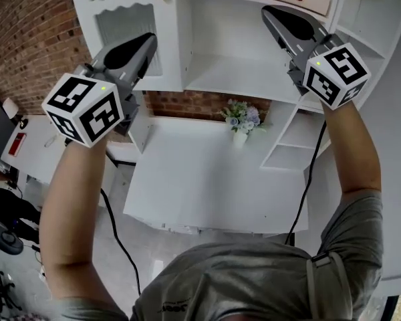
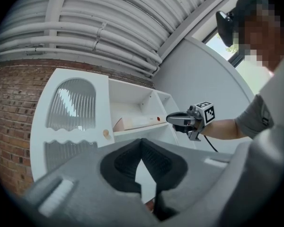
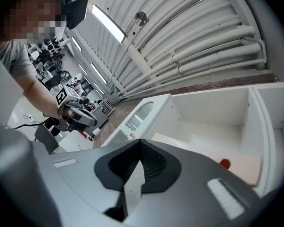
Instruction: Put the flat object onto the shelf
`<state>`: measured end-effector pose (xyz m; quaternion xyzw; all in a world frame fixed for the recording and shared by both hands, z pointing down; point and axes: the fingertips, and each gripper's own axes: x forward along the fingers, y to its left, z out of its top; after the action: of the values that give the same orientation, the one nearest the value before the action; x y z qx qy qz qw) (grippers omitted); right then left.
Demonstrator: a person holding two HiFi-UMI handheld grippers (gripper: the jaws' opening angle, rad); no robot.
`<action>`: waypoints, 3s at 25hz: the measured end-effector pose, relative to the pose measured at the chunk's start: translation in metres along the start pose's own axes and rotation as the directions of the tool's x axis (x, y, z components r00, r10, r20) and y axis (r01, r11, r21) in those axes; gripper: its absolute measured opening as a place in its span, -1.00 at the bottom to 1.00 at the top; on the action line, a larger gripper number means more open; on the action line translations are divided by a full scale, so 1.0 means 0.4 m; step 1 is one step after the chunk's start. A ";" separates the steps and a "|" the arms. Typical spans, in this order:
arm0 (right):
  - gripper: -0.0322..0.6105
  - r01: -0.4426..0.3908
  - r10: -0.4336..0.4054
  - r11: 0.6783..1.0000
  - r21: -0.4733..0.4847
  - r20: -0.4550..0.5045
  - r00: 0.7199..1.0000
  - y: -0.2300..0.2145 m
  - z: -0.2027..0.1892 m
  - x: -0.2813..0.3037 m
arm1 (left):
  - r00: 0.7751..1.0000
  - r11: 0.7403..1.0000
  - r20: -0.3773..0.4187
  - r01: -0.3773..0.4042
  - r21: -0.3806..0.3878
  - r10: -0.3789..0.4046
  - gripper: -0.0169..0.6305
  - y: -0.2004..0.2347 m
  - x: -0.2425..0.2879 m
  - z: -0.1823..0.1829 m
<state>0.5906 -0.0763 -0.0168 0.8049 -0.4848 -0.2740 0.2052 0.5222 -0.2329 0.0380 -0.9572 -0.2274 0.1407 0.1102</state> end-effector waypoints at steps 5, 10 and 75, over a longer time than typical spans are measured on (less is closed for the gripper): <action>-0.87 -0.118 0.115 0.986 0.118 0.032 0.993 0.175 -0.066 0.045 | 0.998 0.998 -0.035 -0.056 0.012 0.056 -0.95 -0.041 -0.115 -0.072; -0.87 -0.261 0.255 0.945 0.196 0.057 0.965 0.394 -0.107 0.069 | 0.988 0.990 -0.071 -0.140 -0.002 0.140 -0.95 -0.080 -0.281 -0.140; -0.87 -0.841 0.943 -0.068 0.536 0.311 0.122 2.272 -0.049 -0.362 | 0.160 0.105 -0.553 -0.986 -0.129 0.818 -0.95 -0.934 -1.953 -0.684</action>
<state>-0.0588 -0.3508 0.5748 0.3140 -0.9290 0.1674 0.1016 -0.2108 -0.3118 0.5681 -0.8847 0.4185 -0.0516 -0.1986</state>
